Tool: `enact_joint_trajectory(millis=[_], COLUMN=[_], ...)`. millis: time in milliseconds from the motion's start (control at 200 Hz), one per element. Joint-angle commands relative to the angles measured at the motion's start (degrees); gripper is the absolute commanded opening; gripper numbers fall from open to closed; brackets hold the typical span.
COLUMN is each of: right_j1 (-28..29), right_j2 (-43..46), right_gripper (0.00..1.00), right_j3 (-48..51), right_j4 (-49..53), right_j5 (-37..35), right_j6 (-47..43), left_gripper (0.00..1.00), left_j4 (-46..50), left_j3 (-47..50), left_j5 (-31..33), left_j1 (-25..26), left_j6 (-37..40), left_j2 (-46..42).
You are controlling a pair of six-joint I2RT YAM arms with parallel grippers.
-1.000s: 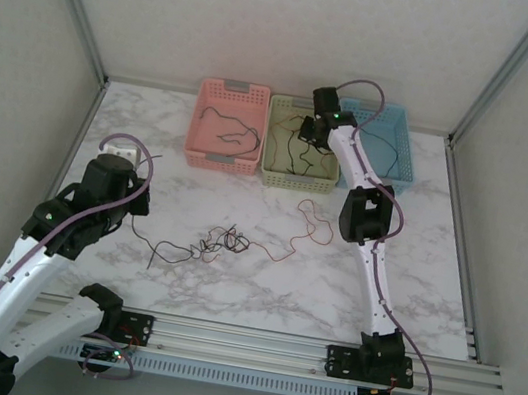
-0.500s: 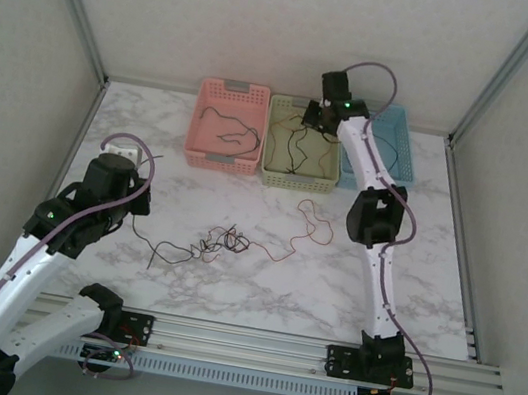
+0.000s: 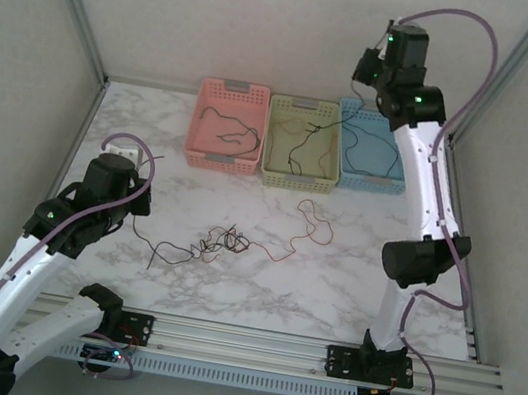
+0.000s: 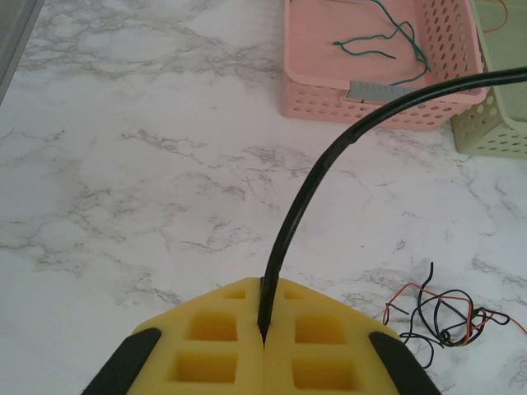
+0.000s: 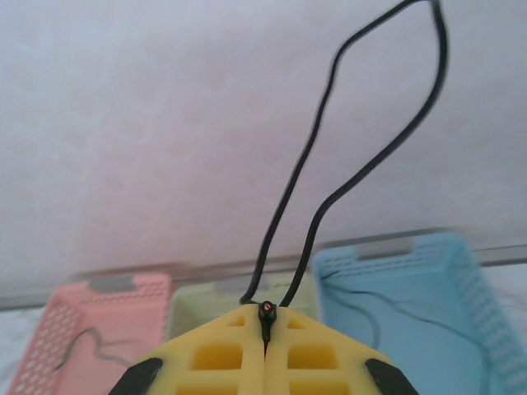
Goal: Untangle the cables
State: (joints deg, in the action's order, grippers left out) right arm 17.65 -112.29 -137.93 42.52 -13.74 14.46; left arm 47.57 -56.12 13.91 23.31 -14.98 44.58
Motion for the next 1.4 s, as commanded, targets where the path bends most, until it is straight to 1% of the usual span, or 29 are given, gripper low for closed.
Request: enact_joint_trajectory(millis=[0, 85, 150, 210, 295, 350, 425, 551, 636, 656, 681, 731, 826, 901, 986, 1071, 1126, 1196, 1231, 1321, 1396], right_j1=[-3.0, -5.15, -7.06, -8.67, -10.08, -10.89, -11.06, -11.28, -11.75, -11.75, -11.71, -11.8, -11.8, -11.82, -11.78, -10.94, -9.58, -6.95, -5.24, -1.01, 1.96], right_j2=[1.81, 4.46, 4.16, 2.64, 0.53, -1.37, -3.87, -8.24, -10.86, -11.76, -12.73, -14.59, -15.61, -13.99, -12.3, -10.62, -8.91, -7.61, -8.0, -11.6, -14.36], right_gripper=[0.0, 0.0, 0.0, 0.0, 0.0, 0.0, 0.0, 0.0, 0.0, 0.02, 0.08, 0.26, 0.42, 0.5, 0.54, 0.54, 0.54, 0.53, 0.53, 0.52, 0.51], right_j3=[5.28, 10.16, 10.7, 9.53, 10.39, 10.41, 11.77, 12.57, 12.77, 12.42, 12.07, 10.77, 9.81, 11.44, 11.94, 11.87, 13.57, 15.62, 15.44, 10.84, 8.93], right_j4=[-1.7, -5.5, -5.76, -3.7, -3.52, -2.54, -2.87, -2.36, -2.15, -1.76, -1.32, 0.28, 1.88, 0.59, 0.57, 1.39, -0.09, -1.73, -0.99, 4.6, 6.37], right_j5=[-7.45, -7.81, -8.05, -7.93, -8.52, -6.86, -5.22, -5.3, -3.46, -3.33, -3.06, -1.63, -0.79, -1.01, 1.38, 5.54, 10.14, 19.08, 21.58, 23.38, 23.29], right_j6=[-1.38, -0.43, 0.36, 1.0, 1.32, 2.43, 2.92, 3.85, 4.65, 4.63, 4.74, 4.91, 5.17, 5.17, 4.85, 3.81, 1.48, -3.01, -5.16, -9.33, -12.06], left_gripper=[0.0, 0.0, 0.0, 0.0, 0.0, 0.0, 0.0, 0.0, 0.0, 0.0, 0.0, 0.0, 0.0, 0.0, 0.0, 0.0, 0.0, 0.0, 0.0, 0.0, 0.0], left_j4=[-0.57, -0.58, -0.59, -0.59, -0.67, -0.6, -0.62, -0.61, -0.61, -0.61, -0.59, -0.64, -0.59, -0.59, -0.56, -0.63, -0.63, -0.59, -0.61, -0.59, -0.58], left_j3=[0.58, 0.58, 0.57, 0.57, 0.57, 0.57, 0.57, 0.66, 0.66, 0.66, 0.66, 0.64, 0.66, 0.66, 0.66, 0.63, 0.63, 0.68, 0.66, 0.61, 0.66], left_j5=[-0.77, -0.88, -0.99, -1.05, -1.08, -1.16, -1.16, -1.08, -1.09, -1.08, -1.07, -1.09, -1.0, -1.08, -1.08, -1.08, -1.08, -1.08, -1.08, -1.07, -1.17], left_j1=[0.07, 0.07, 0.07, 0.07, 0.07, 0.07, 0.07, 0.07, 0.07, 0.07, 0.07, 0.07, 0.07, 0.07, 0.07, 0.07, 0.07, 0.07, 0.07, 0.07, 0.07], left_j6=[0.57, 0.57, 0.57, 0.57, 0.62, 0.61, 0.58, 0.57, 0.57, 0.57, 0.57, 0.57, 0.57, 0.56, 0.57, 0.64, 0.6, 0.61, 0.6, 0.6, 0.57], left_j2=[-0.31, -0.13, -0.01, -0.03, -0.02, 0.09, 0.11, 0.07, 0.14, 0.09, 0.07, 0.09, 0.13, 0.08, 0.1, 0.11, 0.12, 0.15, 0.07, 0.2, 0.16])
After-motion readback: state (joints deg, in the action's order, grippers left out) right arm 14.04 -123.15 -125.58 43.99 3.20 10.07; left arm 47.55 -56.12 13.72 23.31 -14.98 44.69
